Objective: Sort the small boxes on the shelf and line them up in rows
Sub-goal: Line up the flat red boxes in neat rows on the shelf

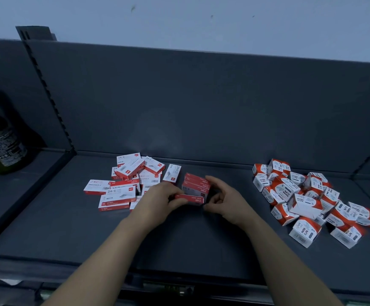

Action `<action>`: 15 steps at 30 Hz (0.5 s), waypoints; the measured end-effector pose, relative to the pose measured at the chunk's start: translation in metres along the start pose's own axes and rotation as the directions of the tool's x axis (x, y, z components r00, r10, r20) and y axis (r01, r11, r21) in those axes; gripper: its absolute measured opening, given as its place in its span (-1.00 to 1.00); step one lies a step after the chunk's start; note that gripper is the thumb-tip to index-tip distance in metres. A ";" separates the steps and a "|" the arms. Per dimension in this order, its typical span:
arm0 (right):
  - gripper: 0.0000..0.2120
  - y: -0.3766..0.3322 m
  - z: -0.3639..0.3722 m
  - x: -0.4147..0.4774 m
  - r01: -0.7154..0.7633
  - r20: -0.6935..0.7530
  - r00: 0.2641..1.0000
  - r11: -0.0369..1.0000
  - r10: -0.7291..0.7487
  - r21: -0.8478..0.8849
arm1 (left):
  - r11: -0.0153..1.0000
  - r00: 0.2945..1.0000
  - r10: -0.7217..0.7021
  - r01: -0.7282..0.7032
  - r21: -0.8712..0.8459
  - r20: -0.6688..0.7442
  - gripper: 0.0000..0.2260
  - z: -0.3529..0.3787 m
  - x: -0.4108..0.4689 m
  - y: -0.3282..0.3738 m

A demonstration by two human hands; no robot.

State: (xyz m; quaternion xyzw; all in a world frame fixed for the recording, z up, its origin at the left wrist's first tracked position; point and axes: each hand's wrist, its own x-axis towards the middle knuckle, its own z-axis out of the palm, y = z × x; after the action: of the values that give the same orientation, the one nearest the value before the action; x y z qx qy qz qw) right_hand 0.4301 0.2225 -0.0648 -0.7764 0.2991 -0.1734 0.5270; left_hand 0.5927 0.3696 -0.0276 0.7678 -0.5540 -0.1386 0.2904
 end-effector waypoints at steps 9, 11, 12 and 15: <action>-0.42 -0.001 0.008 0.005 0.045 -0.140 0.989 0.999 -0.047 -0.015 | 0.995 0.991 -0.085 0.089 0.037 -0.107 -0.78 0.008 0.028 0.008; -0.43 -0.001 0.005 0.010 0.055 -0.181 0.982 0.998 -0.059 -0.026 | 0.997 0.986 -0.075 0.079 0.022 -0.146 -0.79 0.003 0.035 0.004; -0.42 0.000 0.002 0.013 0.049 -0.201 0.978 0.998 -0.056 -0.036 | 0.996 0.980 -0.080 0.086 0.024 -0.180 -0.81 0.001 0.040 0.001; -0.31 0.002 -0.006 0.023 0.013 -0.211 0.977 0.999 -0.022 -0.046 | 0.973 0.982 -0.111 0.139 0.186 -0.153 -0.76 0.000 0.061 -0.008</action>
State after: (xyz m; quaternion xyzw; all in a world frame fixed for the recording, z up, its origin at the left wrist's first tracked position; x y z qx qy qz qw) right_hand 0.4428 0.2026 -0.0656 -0.7675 0.3506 -0.2531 0.4732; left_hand 0.6200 0.3149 -0.0254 0.8340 -0.4933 -0.0465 0.2427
